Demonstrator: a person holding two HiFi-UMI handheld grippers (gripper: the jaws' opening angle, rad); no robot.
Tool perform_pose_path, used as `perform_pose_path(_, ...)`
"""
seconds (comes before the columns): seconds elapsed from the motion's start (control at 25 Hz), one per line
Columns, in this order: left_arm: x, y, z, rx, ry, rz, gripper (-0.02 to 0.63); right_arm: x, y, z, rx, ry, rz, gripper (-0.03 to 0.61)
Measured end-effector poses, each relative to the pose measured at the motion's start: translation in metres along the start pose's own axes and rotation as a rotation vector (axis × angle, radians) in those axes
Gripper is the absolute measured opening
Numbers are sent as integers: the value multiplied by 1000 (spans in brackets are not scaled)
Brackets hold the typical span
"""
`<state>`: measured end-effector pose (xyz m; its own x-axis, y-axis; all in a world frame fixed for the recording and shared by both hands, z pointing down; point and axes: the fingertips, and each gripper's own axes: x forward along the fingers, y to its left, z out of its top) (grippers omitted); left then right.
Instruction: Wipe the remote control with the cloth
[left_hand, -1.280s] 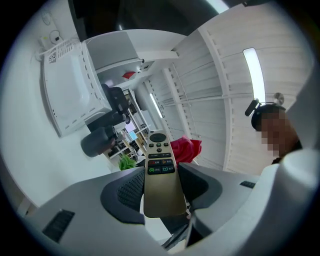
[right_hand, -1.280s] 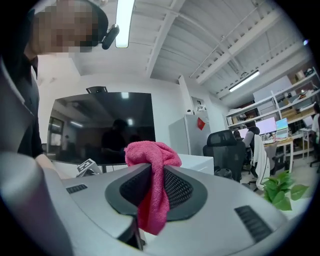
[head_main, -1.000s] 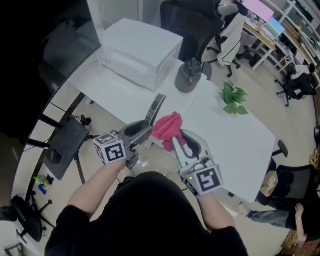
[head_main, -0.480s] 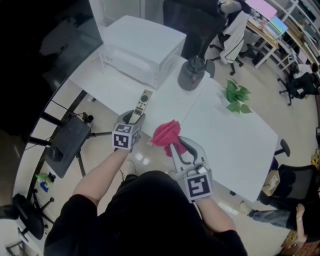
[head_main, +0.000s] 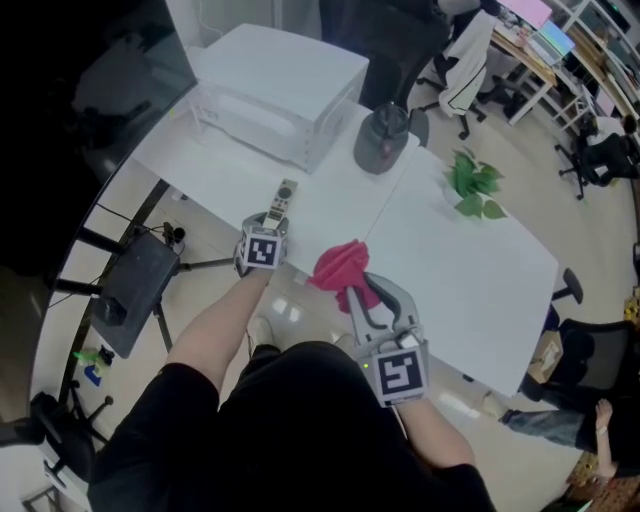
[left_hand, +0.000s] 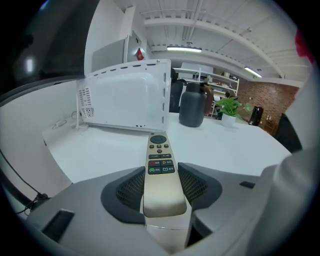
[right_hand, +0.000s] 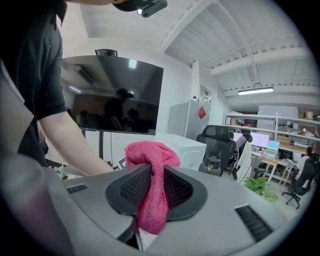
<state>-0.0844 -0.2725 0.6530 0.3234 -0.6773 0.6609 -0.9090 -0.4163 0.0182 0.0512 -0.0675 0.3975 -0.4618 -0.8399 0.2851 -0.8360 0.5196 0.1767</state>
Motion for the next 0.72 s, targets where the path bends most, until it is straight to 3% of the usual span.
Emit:
perform_pose_path(0.32, 26, -7, -27, 17, 122, 17, 209, 2, -5, -5, 18, 33, -10, 77)
perform_pose_path(0.72, 41, -16, -42, 0, 185, 4, 213, 3, -8, -8, 30, 45, -11, 77)
